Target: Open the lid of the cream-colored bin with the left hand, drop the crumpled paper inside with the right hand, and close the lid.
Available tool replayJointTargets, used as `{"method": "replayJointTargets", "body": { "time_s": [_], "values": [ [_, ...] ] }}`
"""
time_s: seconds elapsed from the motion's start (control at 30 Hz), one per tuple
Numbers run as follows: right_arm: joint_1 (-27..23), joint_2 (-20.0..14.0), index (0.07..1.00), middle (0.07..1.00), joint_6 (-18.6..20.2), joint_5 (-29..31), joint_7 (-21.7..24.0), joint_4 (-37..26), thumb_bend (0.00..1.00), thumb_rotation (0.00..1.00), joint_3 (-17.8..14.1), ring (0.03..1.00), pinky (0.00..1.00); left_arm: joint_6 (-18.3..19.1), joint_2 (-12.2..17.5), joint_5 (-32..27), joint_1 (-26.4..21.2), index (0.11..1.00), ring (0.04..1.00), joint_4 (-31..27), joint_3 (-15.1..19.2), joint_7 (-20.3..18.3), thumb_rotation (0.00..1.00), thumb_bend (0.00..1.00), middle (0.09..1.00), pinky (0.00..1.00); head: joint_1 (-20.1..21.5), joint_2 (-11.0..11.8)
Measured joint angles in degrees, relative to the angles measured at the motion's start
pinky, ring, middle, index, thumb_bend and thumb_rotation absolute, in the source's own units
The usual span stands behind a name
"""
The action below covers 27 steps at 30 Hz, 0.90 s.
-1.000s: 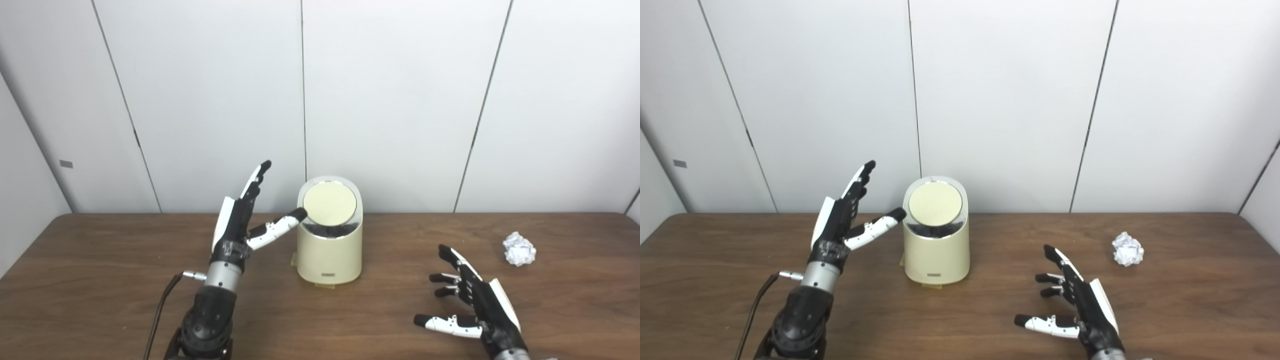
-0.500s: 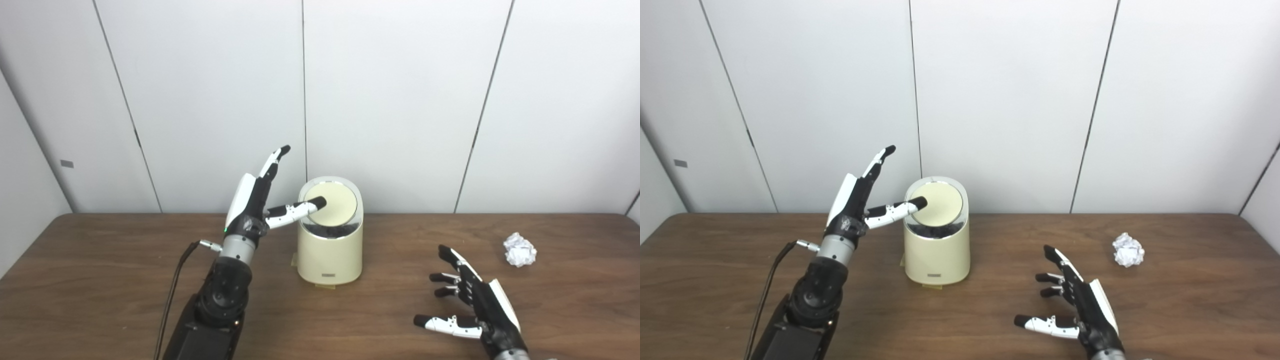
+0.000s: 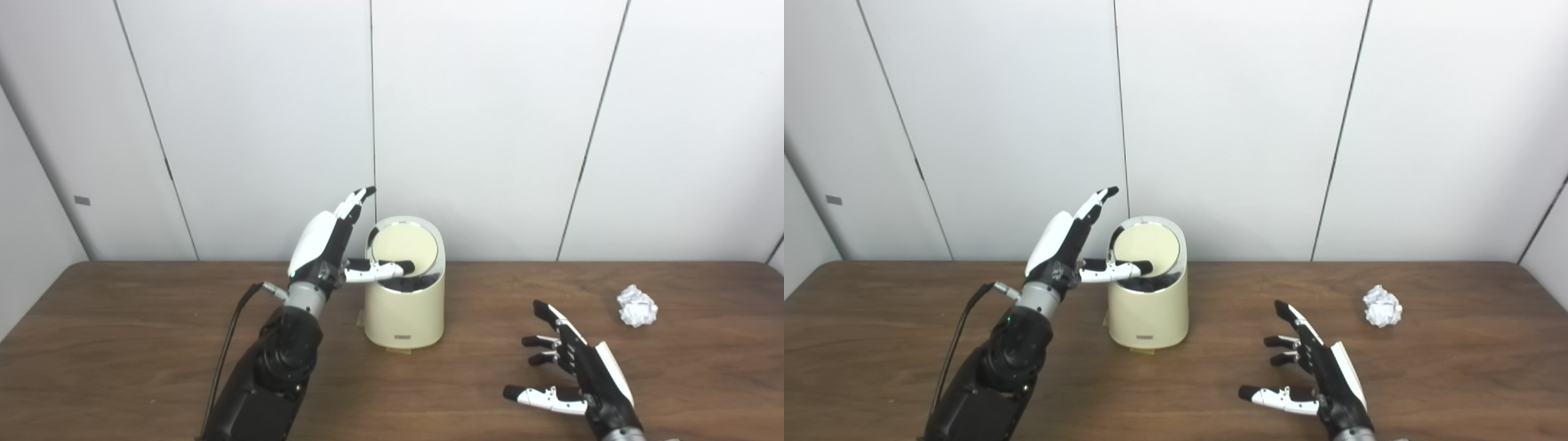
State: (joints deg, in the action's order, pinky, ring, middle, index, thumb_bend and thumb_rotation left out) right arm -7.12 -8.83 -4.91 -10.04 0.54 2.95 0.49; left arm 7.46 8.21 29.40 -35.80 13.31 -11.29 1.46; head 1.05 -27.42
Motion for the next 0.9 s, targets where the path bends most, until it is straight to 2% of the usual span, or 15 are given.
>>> {"method": "replayJointTargets", "body": {
  "time_s": [0.33,0.53,0.77,0.9],
  "values": [
    [0.1,0.1,0.899,0.921,0.0,-0.2,0.0,-0.5,0.77,0.15,0.1,0.722,0.59,-0.1,0.4,1.0,-1.2,1.0,1.0,3.6,-1.3,0.9,0.32,0.91,1.0,0.92,0.4,-0.2],
    [0.1,0.1,0.9,0.92,0.0,-0.3,0.0,-0.7,0.77,0.15,0.2,0.721,0.59,-0.1,0.2,1.5,-1.2,1.0,1.0,4.6,-1.3,2.4,0.34,0.9,1.0,0.91,0.4,-0.2],
    [0.1,0.1,0.898,0.92,0.0,-0.4,0.0,-0.9,0.77,0.15,0.2,0.718,0.58,0.2,0.3,3.8,-1.4,1.0,1.0,5.4,-2.7,3.2,0.3,0.94,1.0,0.91,0.3,-0.3],
    [0.2,0.1,0.897,0.917,0.1,-0.5,0.0,-1.2,0.76,0.14,0.3,0.718,0.58,1.9,0.4,6.7,-1.9,1.0,1.0,5.3,-3.9,3.3,0.21,0.9,1.0,0.92,0.3,-0.4]
  ]
}}
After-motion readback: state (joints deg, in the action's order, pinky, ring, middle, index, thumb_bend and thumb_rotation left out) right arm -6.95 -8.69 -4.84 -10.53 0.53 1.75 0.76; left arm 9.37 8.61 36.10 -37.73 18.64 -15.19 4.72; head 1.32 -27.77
